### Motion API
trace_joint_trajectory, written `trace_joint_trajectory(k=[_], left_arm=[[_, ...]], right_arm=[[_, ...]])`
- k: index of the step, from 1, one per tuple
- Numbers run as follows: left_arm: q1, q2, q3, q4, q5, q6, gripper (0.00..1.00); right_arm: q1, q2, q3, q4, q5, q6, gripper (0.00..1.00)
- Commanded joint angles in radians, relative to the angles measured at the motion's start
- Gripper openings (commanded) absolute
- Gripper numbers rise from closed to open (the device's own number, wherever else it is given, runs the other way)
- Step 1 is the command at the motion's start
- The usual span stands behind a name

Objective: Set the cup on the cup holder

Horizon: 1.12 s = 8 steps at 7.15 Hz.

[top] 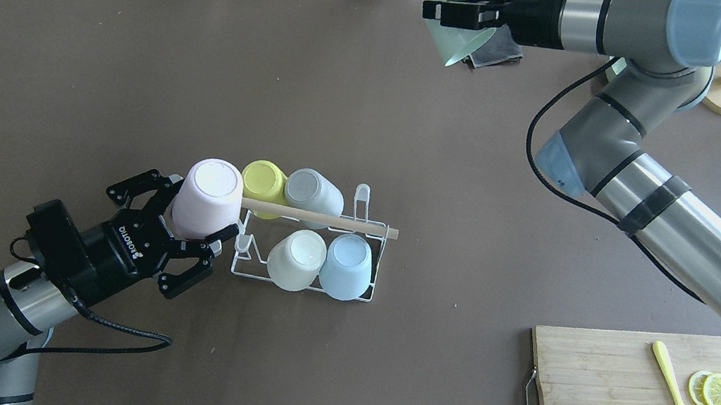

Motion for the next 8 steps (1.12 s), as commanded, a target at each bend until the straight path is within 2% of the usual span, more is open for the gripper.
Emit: trace_joint_trajectory(k=[1, 5, 7, 8], left_arm=[[0.034, -0.016, 0.033, -0.009, 0.008, -0.002, 0.79], [0.035, -0.035, 0.076, -0.009, 0.008, -0.002, 0.81], [0.034, -0.036, 0.074, -0.008, 0.017, -0.003, 0.81], [0.035, -0.042, 0.079, -0.006, 0.029, -0.003, 0.81]], right_arm=[[-0.097, -0.002, -0.098, 0.296, -0.072, -0.002, 0.0], [-0.192, 0.016, -0.157, 0.512, -0.17, -0.043, 0.0], [-0.261, 0.048, -0.161, 0.509, -0.275, -0.091, 0.0], [-0.295, 0.056, -0.177, 0.511, -0.293, -0.092, 0.0]])
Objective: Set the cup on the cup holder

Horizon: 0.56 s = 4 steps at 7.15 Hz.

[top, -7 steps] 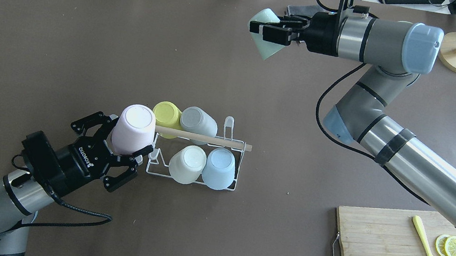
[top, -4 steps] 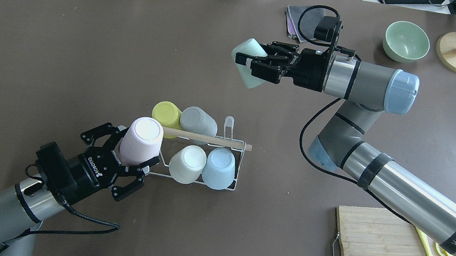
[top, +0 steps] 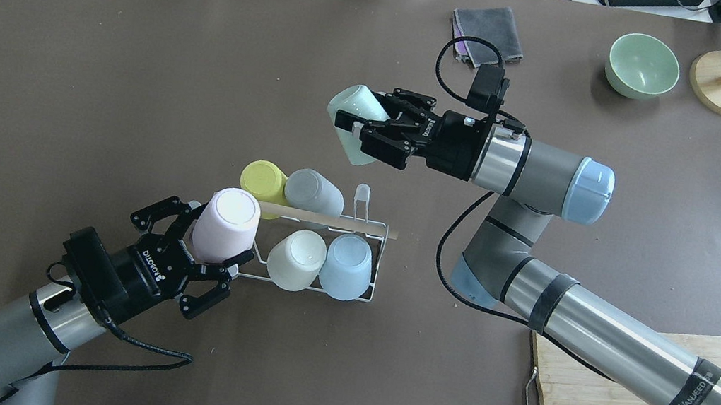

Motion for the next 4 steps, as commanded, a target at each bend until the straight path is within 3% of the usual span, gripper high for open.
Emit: trace_joint_trajectory(k=[1, 4], left_arm=[[0.001, -0.007, 0.006, 0.002, 0.012, 0.0, 0.81], [0.001, -0.022, 0.023, 0.0, 0.02, 0.0, 0.81]], right_arm=[[-0.057, 0.009, -0.015, 0.004, -0.037, -0.016, 0.0], [-0.077, -0.006, -0.019, 0.006, -0.034, -0.015, 0.0]])
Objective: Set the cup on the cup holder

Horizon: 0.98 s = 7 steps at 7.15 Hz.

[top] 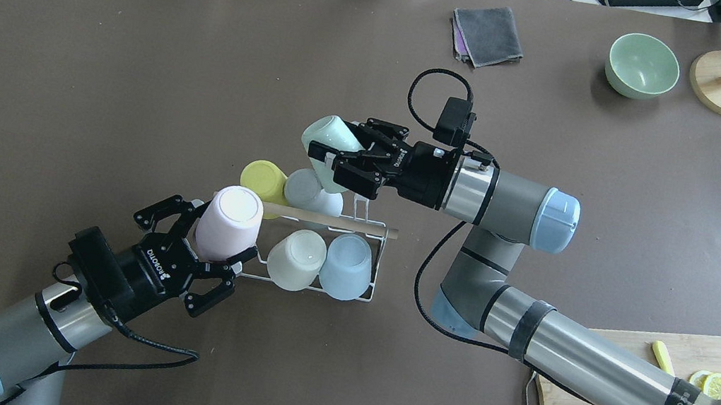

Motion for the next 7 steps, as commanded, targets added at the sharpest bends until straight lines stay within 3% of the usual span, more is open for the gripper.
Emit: trace_joint_trajectory(k=[1, 4, 6, 7], left_arm=[[0.0, -0.009, 0.014, -0.001, 0.005, 0.0, 0.81], [0.0, -0.019, 0.031, -0.001, 0.004, 0.0, 0.83], [0.0, -0.019, 0.032, -0.021, 0.004, 0.005, 0.97], [0.0, -0.019, 0.032, -0.023, 0.004, 0.005, 0.97]], right_arm=[[-0.02, -0.018, 0.0, 0.016, 0.002, 0.0, 0.0], [-0.022, -0.037, 0.001, 0.047, 0.005, -0.001, 0.0], [-0.011, -0.041, 0.003, 0.047, 0.005, -0.001, 0.0], [0.009, -0.043, 0.0, 0.046, 0.009, 0.002, 0.0]])
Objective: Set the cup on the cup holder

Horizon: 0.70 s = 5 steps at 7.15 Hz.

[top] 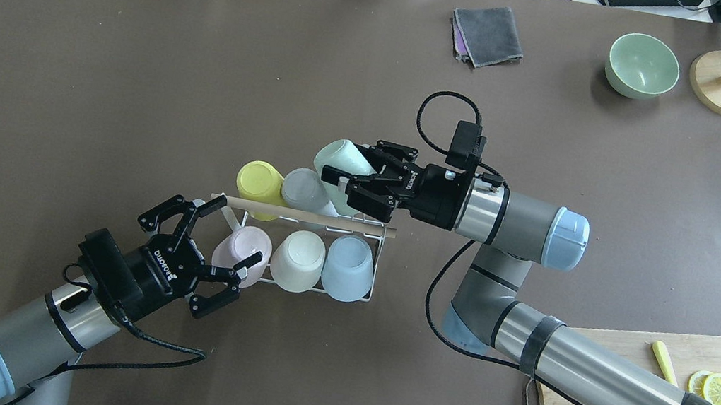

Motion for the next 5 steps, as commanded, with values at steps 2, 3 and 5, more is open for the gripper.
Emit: trace_joint_trajectory(k=[2, 3, 5], left_arm=[[-0.006, 0.009, -0.021, -0.013, 0.0, 0.003, 0.97], [-0.023, 0.03, -0.068, -0.008, 0.0, 0.003, 0.97], [-0.107, 0.118, -0.187, 0.053, -0.02, 0.0, 0.97]], right_arm=[[0.021, -0.002, -0.002, 0.001, 0.004, 0.007, 0.0], [0.021, -0.008, -0.002, 0.004, 0.004, 0.002, 0.0], [0.013, -0.022, -0.002, 0.028, 0.004, 0.002, 0.0]])
